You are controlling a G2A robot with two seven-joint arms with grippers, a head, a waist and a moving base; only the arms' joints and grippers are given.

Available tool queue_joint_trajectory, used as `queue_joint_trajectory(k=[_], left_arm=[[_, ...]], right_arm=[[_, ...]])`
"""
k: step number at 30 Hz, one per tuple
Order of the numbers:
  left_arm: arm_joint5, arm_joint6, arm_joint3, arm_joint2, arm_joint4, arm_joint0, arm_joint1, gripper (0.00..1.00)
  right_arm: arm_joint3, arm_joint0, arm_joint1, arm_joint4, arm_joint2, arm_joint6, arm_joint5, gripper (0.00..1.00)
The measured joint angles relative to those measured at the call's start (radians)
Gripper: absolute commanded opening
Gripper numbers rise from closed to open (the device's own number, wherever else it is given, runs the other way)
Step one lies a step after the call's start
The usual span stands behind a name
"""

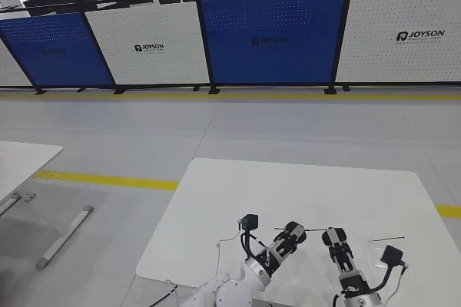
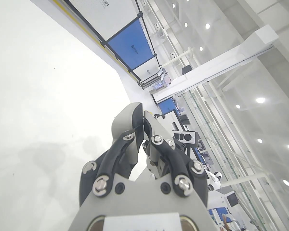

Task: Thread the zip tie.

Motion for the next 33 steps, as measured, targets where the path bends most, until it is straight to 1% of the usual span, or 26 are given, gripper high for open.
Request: queue_joint_trajectory(k=[2,5,7,10,11,14,17,19,20,33], left_arm=[[0.002,-0.001,0.002,-0.001,0.0,0.0,0.0,0.0],[0.004,-0.001,0.005,-0.001,0.0,-0.001,-0.001,0.0],[0.005,-0.001,0.007,-0.001,0.001,-0.002,-0.002,0.0],[0.006,-0.001,0.009,-0.001,0.001,-0.003,-0.003,0.0],[0.006,-0.001,0.01,-0.001,0.001,-0.004,-0.003,0.0],[0.006,-0.002,0.011,0.0,0.004,-0.004,-0.004,0.0],[0.006,-0.002,0.011,0.0,0.008,-0.004,-0.004,0.0],[0.005,-0.003,0.01,0.0,0.012,-0.002,-0.004,0.0],[0.004,-0.004,0.009,0.001,0.014,-0.001,-0.004,0.0],[-0.01,-0.011,0.002,0.004,0.046,0.004,-0.003,0.0]], right_arm=[[0.0,0.0,0.0,0.0,0.0,0.005,-0.002,0.26],[0.0,-0.001,-0.001,-0.003,0.002,0.007,-0.004,0.24],[0.0,-0.002,-0.001,-0.005,0.002,0.007,-0.005,0.1],[0.0,-0.003,-0.002,-0.008,0.003,0.003,-0.006,0.09],[0.0,-0.003,-0.003,-0.009,0.003,0.003,-0.006,0.11],[0.0,-0.003,-0.004,-0.012,0.003,0.001,-0.003,0.13],[-0.001,-0.003,-0.005,-0.015,0.003,0.0,-0.002,0.13],[-0.001,-0.003,-0.005,-0.016,0.003,0.0,-0.002,0.06],[-0.001,-0.003,-0.006,-0.016,0.003,0.0,-0.002,0.0],[-0.002,-0.004,-0.009,-0.044,0.002,0.0,0.001,0.0]])
